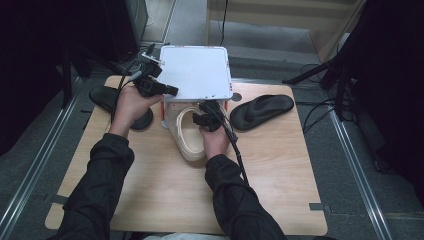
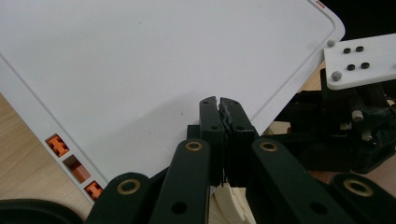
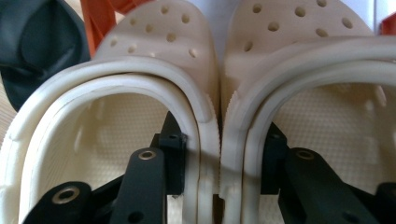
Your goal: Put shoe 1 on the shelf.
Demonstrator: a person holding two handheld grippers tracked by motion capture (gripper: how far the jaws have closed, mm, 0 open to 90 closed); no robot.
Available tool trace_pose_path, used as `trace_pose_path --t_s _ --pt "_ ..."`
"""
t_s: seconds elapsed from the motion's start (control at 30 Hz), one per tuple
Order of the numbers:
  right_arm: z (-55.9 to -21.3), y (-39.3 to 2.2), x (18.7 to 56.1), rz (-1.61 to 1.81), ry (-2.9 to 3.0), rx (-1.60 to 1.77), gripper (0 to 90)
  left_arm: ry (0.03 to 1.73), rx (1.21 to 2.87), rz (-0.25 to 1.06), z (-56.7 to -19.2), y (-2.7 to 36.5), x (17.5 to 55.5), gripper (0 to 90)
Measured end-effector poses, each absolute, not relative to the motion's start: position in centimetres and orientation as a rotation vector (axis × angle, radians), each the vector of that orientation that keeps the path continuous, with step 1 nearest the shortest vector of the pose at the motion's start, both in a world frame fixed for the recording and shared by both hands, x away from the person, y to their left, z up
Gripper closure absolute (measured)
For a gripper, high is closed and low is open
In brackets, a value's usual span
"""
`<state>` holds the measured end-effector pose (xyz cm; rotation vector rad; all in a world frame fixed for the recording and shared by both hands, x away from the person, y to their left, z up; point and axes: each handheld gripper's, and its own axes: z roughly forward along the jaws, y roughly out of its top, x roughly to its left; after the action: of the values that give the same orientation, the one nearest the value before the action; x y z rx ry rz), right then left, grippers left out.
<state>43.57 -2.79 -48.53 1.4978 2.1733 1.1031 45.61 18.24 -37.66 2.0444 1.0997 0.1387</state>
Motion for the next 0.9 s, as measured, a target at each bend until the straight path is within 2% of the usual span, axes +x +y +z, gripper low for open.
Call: trace_pose_path --t_s 0.07,0.23,0.4,0.9 --pt "-48.5 -2.8 43.6 1.109 2.173 1.503 62.6 1.101 2.042 0.135 -37.7 18.2 45.6 88.7" --pt "-48.0 -2.9 43.4 1.149 2.185 1.461 51.5 1.101 2.044 0.138 -37.7 18.2 45.6 88.7" --pt "-47.5 -3.3 43.1 1.146 2.235 1.468 48.6 1.101 2.043 0.131 -37.7 18.2 45.6 88.6" --pt "-45.2 -6.0 39.6 1.196 2.275 1.390 49.9 1.107 2.041 0.135 -37.6 18.2 45.5 88.5"
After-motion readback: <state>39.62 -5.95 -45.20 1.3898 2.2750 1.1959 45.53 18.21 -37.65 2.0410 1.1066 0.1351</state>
